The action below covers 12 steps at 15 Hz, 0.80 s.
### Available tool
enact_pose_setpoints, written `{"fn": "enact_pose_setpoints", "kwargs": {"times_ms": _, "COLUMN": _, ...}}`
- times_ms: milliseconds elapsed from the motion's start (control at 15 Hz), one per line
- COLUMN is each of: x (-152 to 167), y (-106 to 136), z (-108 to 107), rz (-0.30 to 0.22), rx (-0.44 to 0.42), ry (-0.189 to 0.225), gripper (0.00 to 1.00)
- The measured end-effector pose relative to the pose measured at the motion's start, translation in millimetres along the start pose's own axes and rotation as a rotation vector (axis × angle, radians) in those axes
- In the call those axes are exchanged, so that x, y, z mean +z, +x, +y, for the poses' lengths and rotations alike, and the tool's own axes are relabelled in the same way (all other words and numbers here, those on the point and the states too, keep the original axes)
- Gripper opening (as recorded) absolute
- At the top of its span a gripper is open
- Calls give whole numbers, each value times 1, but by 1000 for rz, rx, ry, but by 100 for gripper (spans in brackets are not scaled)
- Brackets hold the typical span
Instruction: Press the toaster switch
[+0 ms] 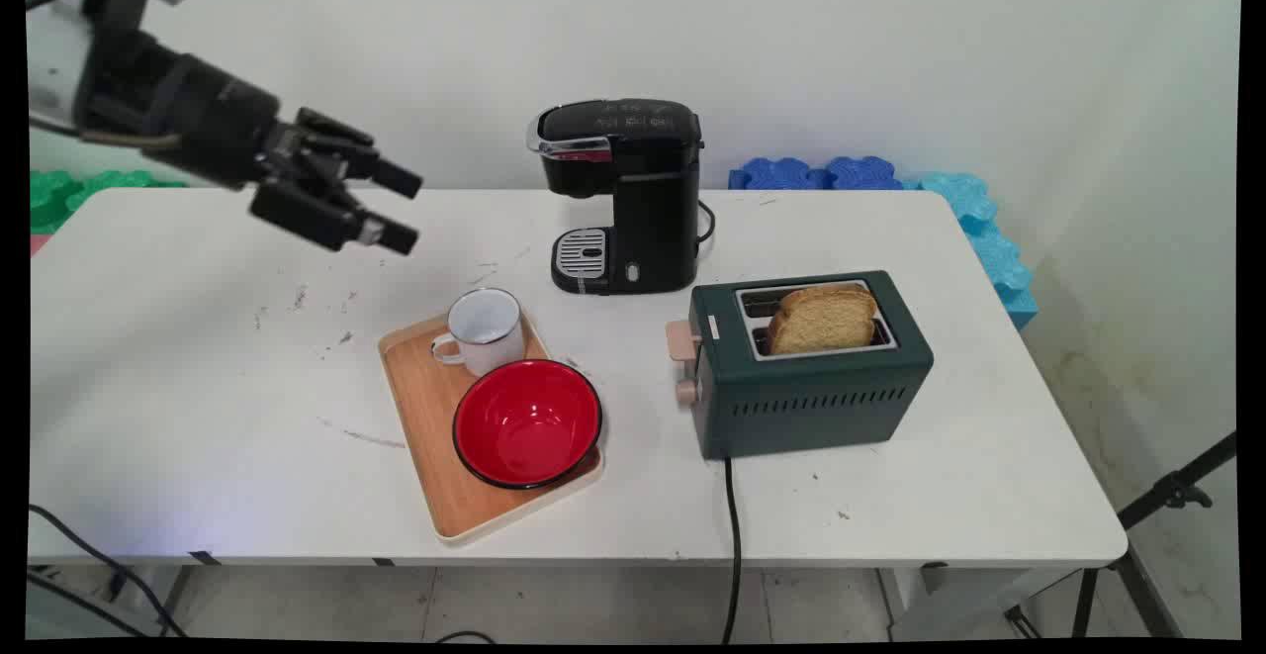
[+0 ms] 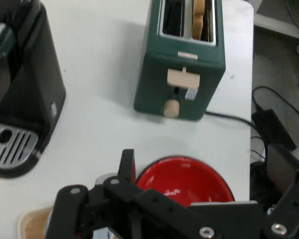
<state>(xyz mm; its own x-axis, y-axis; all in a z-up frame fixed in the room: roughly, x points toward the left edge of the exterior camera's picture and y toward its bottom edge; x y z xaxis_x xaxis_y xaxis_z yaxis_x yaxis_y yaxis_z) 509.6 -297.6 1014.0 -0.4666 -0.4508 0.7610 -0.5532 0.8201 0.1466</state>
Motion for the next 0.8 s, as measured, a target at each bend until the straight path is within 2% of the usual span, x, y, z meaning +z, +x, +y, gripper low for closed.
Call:
{"fn": "enact_pose_setpoints", "kwargs": {"times_ms": 267, "x": 36, "y": 37, "z": 6, "rz": 22, "rx": 8, "ry": 0, "gripper": 100}}
{"fn": "enact_pose_setpoints", "kwargs": {"times_ms": 600, "x": 81, "y": 62, "z": 10, "rz": 34, "rx": 49, "ry": -5, "gripper": 100}}
{"fn": "enact_pose_setpoints", "kwargs": {"times_ms": 800, "x": 113, "y": 67, "z": 11, "rz": 31, "rx": 88, "ry": -4, "gripper": 100}}
